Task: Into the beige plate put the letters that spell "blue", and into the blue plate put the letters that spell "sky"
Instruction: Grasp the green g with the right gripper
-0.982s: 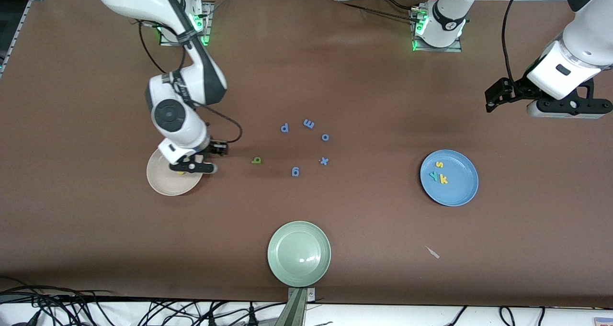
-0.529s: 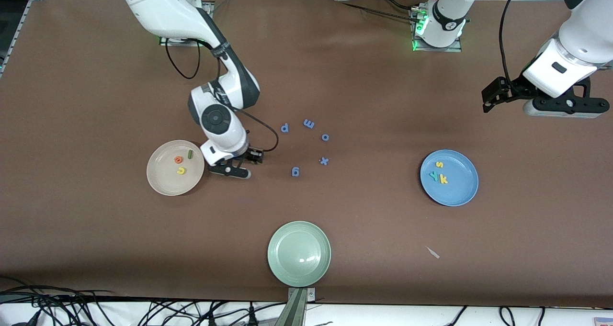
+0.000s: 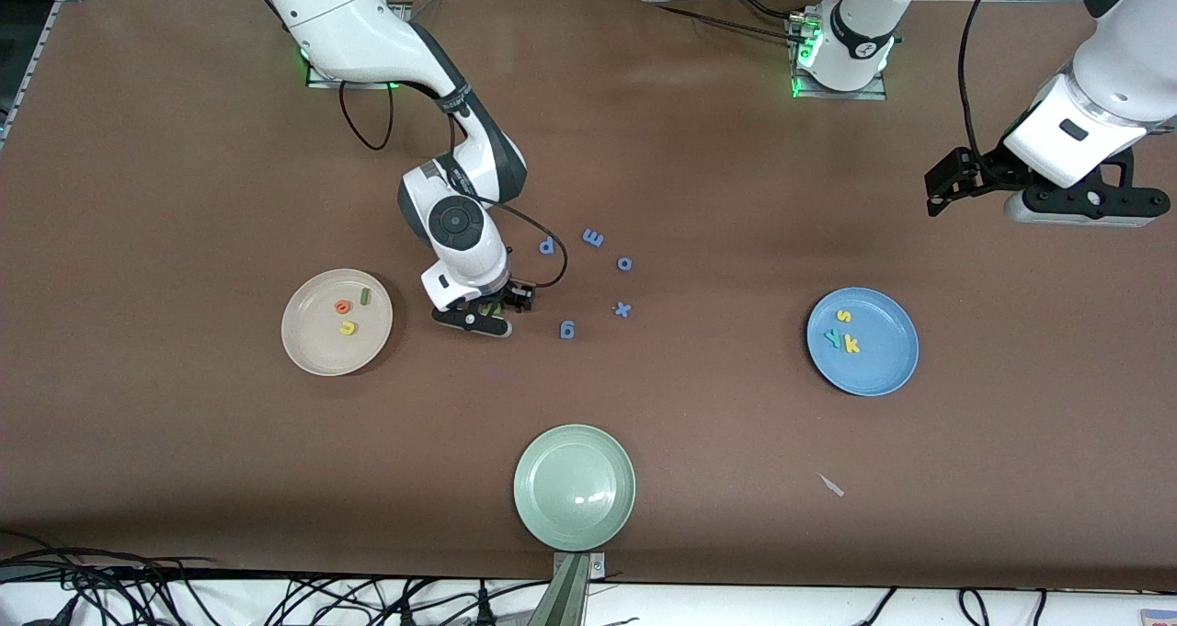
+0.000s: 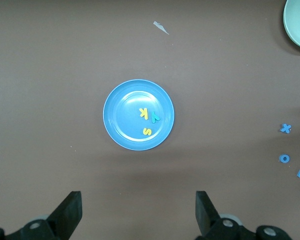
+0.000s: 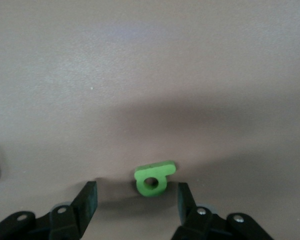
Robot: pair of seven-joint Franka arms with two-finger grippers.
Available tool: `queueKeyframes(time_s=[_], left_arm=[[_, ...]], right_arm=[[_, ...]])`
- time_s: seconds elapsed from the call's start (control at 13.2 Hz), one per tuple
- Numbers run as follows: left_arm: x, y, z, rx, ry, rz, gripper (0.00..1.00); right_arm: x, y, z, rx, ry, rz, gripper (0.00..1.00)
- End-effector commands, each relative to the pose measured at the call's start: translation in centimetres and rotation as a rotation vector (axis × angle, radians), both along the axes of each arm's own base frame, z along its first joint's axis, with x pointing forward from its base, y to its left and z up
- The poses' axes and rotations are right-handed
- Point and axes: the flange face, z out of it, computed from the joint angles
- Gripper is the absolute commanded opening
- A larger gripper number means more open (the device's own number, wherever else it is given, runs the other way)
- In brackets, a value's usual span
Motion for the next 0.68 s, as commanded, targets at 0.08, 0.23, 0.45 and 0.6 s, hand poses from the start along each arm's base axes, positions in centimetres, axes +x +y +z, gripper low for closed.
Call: queueKeyframes(time_s=[0.08,0.23,0.45,0.6], left_arm=[[-0.09,-0.03,0.56,-0.019,0.004,-0.010,1.00],[-0.16,-0.10,0.50,-0.018,0.010,-0.012,1.00],[-0.23,-0.36,0.59,-0.018,0.009,-0.015,1.00],[-0.23,-0.61,0.50,-0.018,0.010,-0.018,1.00]], right_arm=[[0.20,-0.59,-0.52,-0.029,0.001,0.010,0.73],[0.10,-0.79,-0.82,-0.035,0.001,0.012,0.69],[-0.03,-0.75,-1.12,-0.031,-0.006,0.017,0.42],[0.19,-1.08,-0.96,-0.035,-0.006,0.024,0.24]])
